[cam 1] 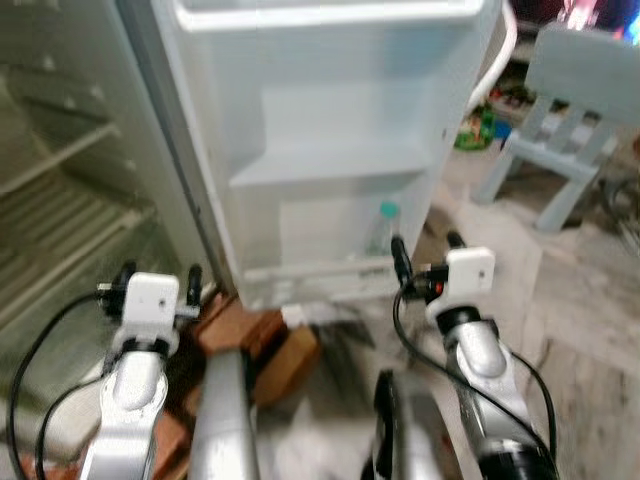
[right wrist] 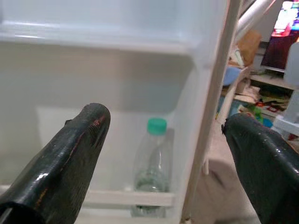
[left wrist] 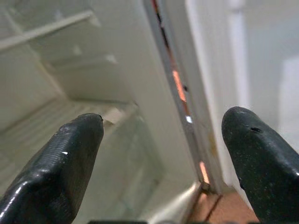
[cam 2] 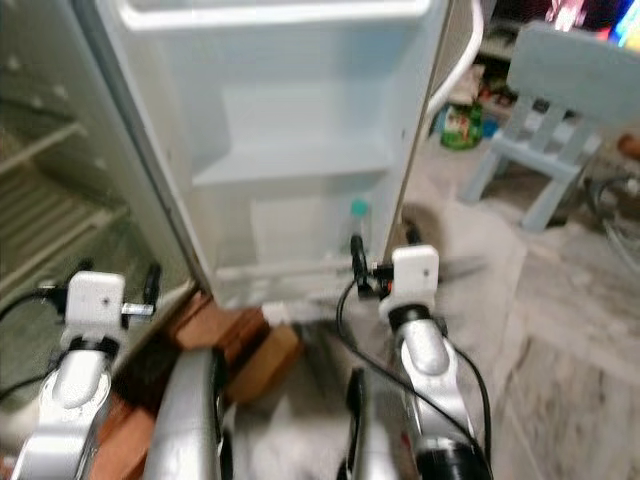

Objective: Restocking fridge

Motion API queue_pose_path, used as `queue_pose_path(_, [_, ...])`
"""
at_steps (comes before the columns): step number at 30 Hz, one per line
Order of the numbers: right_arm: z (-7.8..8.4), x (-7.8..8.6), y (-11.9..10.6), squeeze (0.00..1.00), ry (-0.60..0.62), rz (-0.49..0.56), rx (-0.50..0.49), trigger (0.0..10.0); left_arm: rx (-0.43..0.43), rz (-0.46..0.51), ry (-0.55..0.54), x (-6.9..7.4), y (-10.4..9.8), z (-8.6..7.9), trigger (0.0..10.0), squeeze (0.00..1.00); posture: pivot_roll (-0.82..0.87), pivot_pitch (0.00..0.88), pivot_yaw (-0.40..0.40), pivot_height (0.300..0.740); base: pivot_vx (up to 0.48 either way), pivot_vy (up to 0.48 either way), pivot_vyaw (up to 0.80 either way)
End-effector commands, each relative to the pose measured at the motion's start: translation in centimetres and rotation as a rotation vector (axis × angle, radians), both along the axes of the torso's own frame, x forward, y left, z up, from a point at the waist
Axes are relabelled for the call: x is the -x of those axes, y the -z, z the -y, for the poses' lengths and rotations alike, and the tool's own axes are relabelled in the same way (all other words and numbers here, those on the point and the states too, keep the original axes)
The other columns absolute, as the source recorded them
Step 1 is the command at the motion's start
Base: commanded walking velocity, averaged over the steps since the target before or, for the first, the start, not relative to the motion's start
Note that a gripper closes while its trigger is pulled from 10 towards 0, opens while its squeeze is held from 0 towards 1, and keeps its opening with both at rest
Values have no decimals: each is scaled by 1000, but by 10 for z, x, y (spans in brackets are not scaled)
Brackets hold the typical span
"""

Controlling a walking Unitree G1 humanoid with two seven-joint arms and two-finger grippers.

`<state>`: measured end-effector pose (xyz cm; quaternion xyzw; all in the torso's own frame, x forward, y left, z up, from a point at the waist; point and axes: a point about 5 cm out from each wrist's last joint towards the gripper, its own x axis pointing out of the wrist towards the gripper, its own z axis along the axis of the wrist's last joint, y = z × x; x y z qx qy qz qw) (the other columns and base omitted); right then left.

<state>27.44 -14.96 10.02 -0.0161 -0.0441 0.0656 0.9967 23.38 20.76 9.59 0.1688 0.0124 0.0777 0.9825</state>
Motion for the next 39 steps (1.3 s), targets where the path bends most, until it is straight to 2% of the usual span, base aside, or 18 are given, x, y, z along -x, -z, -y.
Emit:
queue_pose_path(1, [5, -2, -5, 0, 16, 5, -5, 10000, -12, 3, -10, 2, 2, -1, 10000, 0, 136, 0, -59, 565, 0, 0, 0])
queue_pose_path(10, [7, 0, 2, 0, 15, -28, -10, 10000, 21, -15, 9, 0, 15, 12, 10000, 0, 127, 0, -90, 623, 0, 0, 0])
queue_pose_path(15, [8, -2, 2, 0, 16, -32, -6, 10000, 26, -9, 27, -6, 16, 17, 10000, 0, 124, 0, -90, 657, 0, 0, 0])
queue_pose_path(28, [9, -8, 3, 0, 13, -43, -20, 10000, -1, -12, 38, -12, 16, 14, 10000, 0, 129, 0, -83, 740, 0, 0, 0])
queue_pose_path(39, [7, -3, 12, 0, 2, -91, -38, 10000, -4, -36, 40, -11, 20, 15, 10000, 0, 131, 0, -87, 740, 0, 0, 0])
